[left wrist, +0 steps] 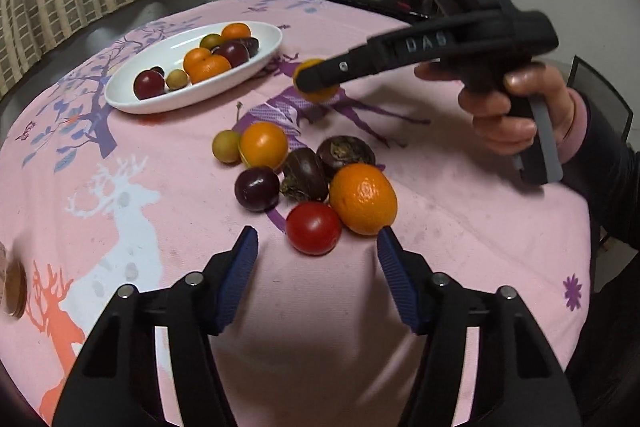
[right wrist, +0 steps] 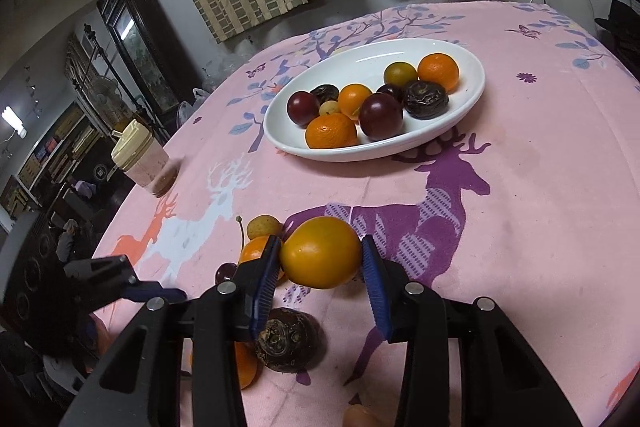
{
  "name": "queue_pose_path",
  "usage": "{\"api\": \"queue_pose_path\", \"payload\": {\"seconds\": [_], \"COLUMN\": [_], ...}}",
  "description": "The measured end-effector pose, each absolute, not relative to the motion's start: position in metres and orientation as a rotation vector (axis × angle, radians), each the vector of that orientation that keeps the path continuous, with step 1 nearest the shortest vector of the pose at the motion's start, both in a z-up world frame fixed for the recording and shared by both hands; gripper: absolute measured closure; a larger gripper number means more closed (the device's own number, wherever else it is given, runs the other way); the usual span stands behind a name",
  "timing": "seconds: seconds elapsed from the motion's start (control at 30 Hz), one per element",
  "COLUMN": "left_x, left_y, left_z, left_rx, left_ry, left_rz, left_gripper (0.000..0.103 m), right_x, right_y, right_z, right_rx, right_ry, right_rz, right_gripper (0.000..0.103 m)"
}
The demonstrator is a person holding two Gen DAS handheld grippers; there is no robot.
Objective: Organize fruits
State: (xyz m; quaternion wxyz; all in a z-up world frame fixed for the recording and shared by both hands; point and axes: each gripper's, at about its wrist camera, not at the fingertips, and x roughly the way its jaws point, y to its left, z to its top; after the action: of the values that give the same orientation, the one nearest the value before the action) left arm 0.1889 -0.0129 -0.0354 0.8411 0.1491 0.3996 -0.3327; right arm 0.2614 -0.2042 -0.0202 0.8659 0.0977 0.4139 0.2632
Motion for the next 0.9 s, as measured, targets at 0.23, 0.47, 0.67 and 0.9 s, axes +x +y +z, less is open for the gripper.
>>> {"api": "queue_pose_path", "payload": {"seconds": [0.23, 0.47, 0.67, 0.9], "left_x": [0.187, 0.192, 0.193, 0.199], "left_y": [-0.017, -0.008, -0.018, -0.024], "left_z": [-0.036, -0.034, -0.043, -0.047], "left_rx": [0.346, 0.347, 0.391, 0.388], "left_ry": [0.812, 0.817, 0.823, 0.831], "left_rz": [-0.709, -0.692, -0.687, -0.673], "left_gripper": [0.054, 0.058, 0.063, 0.068], "right_x": [0.262, 0.262, 0.260, 0.260], "right_y": [-0.204, -0.204, -0.206, -0.207], "right_z": [-0.021, -0.021, -0.018, -0.017], "right_rx": [0.200, 0.203, 0.206, 0.200], "right_ry": [0.872, 0.872, 0.861, 0.857], "right_rz": [0.537, 0.539, 0.538, 0.533], "right_gripper": [0.062, 0.061, 0.061, 0.061]}}
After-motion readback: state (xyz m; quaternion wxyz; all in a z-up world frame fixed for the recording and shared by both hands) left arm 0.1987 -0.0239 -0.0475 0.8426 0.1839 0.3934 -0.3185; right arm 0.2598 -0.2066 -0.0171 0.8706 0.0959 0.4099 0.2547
